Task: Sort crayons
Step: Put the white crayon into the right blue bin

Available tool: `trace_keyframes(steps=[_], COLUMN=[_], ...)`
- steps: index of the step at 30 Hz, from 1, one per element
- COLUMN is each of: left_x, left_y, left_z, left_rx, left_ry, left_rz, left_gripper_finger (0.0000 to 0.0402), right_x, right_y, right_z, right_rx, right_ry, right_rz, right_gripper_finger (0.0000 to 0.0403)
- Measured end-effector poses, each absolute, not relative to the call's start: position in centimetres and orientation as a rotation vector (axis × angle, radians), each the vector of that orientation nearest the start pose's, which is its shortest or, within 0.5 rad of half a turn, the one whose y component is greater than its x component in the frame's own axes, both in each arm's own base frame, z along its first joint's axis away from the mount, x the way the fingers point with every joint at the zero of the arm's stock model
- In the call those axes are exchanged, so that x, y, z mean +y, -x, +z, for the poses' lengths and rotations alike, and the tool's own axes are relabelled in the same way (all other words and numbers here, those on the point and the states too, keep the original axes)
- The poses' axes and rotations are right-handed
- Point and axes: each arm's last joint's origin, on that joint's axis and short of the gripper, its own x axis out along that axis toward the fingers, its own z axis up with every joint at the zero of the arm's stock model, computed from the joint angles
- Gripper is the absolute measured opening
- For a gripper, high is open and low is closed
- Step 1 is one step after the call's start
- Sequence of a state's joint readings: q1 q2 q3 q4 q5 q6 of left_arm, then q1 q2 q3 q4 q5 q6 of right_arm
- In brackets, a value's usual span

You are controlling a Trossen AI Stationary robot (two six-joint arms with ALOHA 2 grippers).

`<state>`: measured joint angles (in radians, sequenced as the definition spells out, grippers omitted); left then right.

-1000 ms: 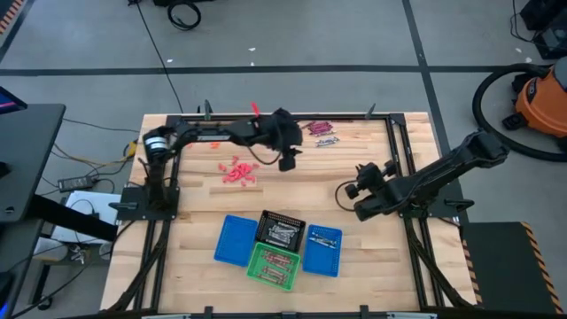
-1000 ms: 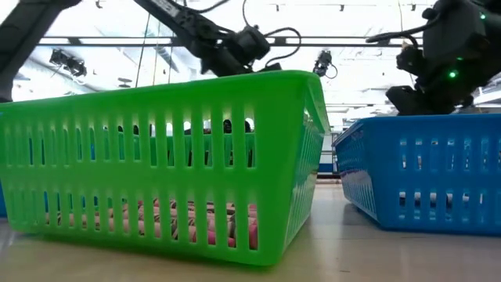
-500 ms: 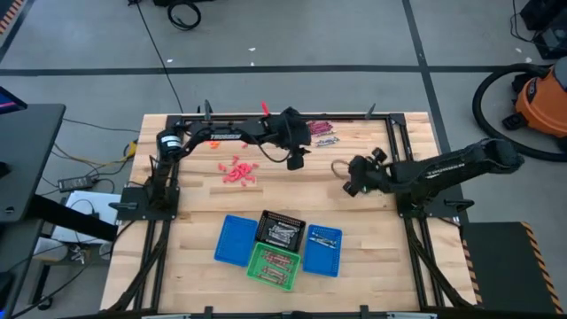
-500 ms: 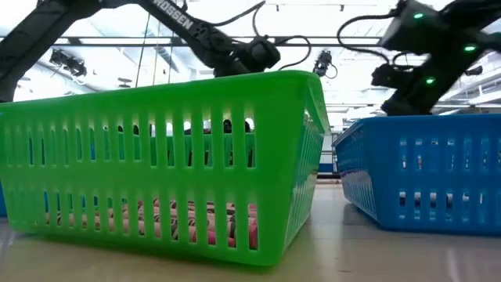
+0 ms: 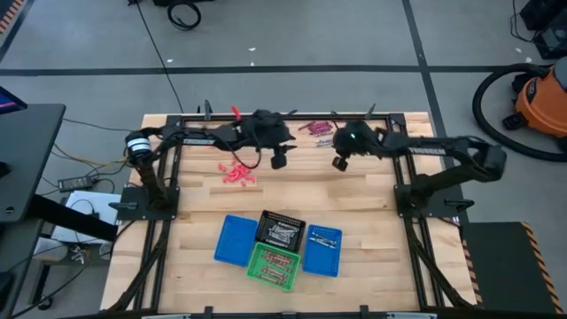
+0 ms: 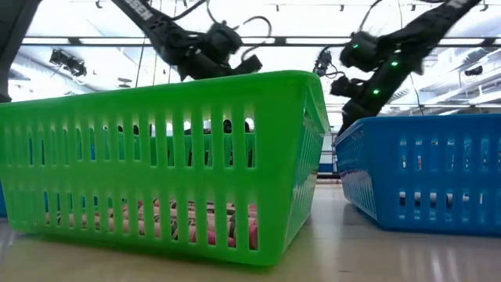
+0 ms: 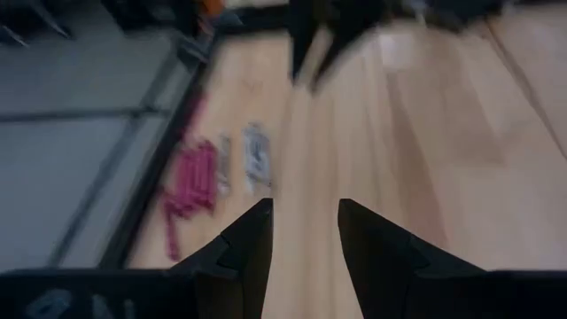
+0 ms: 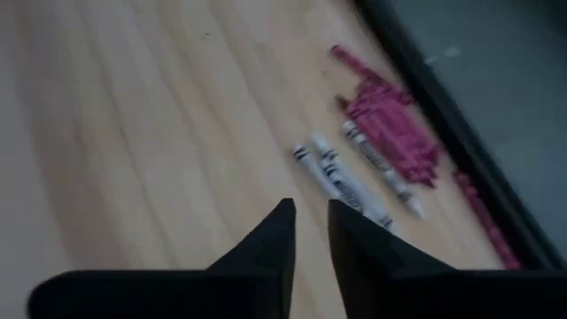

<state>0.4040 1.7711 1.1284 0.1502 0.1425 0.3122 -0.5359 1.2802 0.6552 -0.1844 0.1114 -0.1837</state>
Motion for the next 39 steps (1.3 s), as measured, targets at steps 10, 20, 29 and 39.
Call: trace_keyframes(steps=[10, 20, 29, 39], left_x=[13.3, 12.8, 12.8, 12.8], left_y=[-31.3, -29.6, -29.5, -29.6], left_z=[21.6, 19.7, 19.7, 19.7], left_rx=[0.458, 0.513, 0.519, 0.52], left_ry=[-0.166, -0.143, -0.162, -0.17], left_rz=[0.256, 0.321, 0.315, 0.313], left_gripper_finger=[0.0141, 0.0141, 0.0141, 0.0141], right_x=[-19.8, -24.0, -24.9, -25.2], right_y=[-24.3, -26.0, -26.5, -26.0], right_z=[18.5, 17.1, 16.2, 15.5], right_rx=[1.124, 1.328, 1.372, 1.388], right_ry=[-0.012, 0.004, -0.001, -0.057], right_rz=[-0.383, -0.311, -0.239, -0.206], right_gripper_finger=[0.0134, 0.0122, 0.0121, 0.0121])
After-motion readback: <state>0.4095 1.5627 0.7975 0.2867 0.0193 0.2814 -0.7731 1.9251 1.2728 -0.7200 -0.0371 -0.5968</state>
